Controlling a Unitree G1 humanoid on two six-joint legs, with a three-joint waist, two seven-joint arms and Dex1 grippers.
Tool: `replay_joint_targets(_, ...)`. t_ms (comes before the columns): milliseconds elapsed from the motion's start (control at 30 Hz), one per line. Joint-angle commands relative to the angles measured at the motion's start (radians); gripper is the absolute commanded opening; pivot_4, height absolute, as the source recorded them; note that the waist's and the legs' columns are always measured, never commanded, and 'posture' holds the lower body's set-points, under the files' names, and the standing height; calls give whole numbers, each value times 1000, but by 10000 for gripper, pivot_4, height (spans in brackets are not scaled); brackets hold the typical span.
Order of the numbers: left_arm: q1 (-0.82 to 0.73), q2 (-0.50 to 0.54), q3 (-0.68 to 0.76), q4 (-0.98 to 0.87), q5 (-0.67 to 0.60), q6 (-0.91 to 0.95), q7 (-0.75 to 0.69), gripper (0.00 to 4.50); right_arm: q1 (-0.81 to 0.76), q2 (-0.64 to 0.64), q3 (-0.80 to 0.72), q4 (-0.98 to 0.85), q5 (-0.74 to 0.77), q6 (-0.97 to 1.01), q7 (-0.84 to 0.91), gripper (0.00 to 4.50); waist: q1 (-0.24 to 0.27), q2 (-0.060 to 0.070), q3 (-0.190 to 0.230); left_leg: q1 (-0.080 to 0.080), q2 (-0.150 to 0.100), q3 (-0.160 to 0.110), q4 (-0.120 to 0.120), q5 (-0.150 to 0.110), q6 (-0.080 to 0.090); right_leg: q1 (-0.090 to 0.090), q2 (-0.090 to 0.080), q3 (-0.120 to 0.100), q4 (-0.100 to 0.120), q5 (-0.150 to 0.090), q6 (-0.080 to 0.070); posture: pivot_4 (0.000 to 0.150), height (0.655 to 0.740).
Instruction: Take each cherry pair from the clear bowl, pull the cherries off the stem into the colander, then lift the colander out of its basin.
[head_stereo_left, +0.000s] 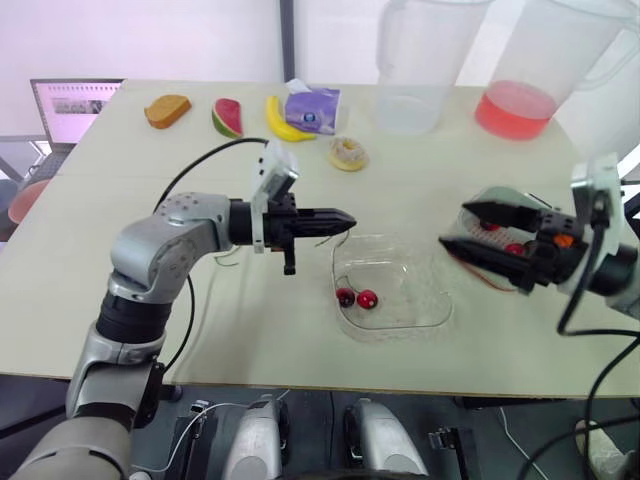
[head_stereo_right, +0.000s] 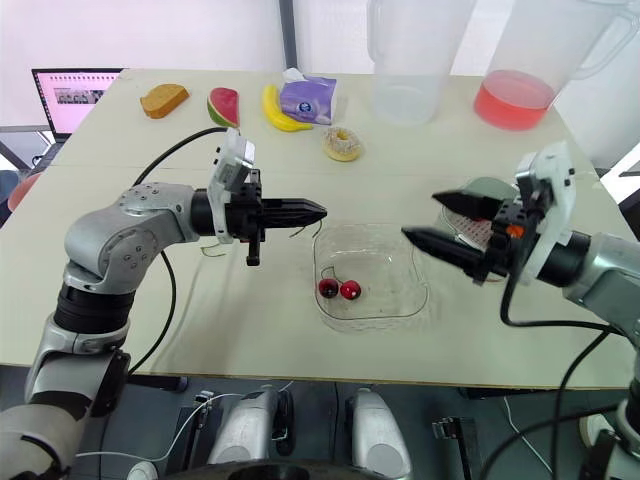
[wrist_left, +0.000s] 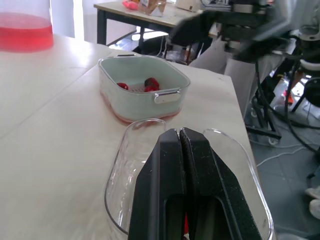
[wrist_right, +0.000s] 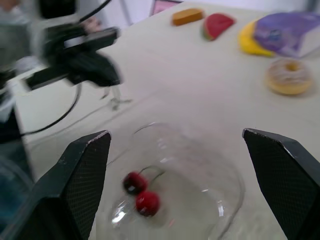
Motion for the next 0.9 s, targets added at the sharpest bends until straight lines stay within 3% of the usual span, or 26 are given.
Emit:
replay_joint_targets(33, -8, 20, 15, -42, 7, -18, 4, 0, 0, -52, 103, -30, -68, -83, 58, 44579, -3, 0, 0, 0, 0, 0, 0, 0, 0, 0, 0, 0, 0, 0, 0, 1500, 7400)
replay_joint_targets(200, 39, 55, 66, -82, -4, 16, 57, 0, -54, -75, 206, -17, -120, -153, 83, 44579, -4, 0, 0, 0, 0, 0, 0, 0, 0, 0, 0, 0, 0, 0, 0, 1500, 7400)
replay_joint_targets(367, 142, 86, 181, -128, -54, 143, 200, 0, -99, -103, 250, -24, -116, -165, 110, 44579, -1, 0, 0, 0, 1, 0, 0, 0, 0, 0, -1, 0, 0, 0, 0, 1500, 7400)
replay_joint_targets(600, 198, 28, 303, 27, -1, 235, 459, 0, -130, -134, 305, -10, -155, -168, 103, 44579, 2, -1, 0, 0, 0, -1, 2, 0, 0, 1, -2, -1, 0, 0, 0, 1500, 7400)
replay_joint_targets(900, 286, -29, 348, 180, 17, 157, 481, 0, -162, -133, 336, -1, -160, -152, 81, 44579, 0, -1, 0, 1, 1, -1, 1, 0, 0, 1, -2, -1, 0, 0, 0, 1500, 7400)
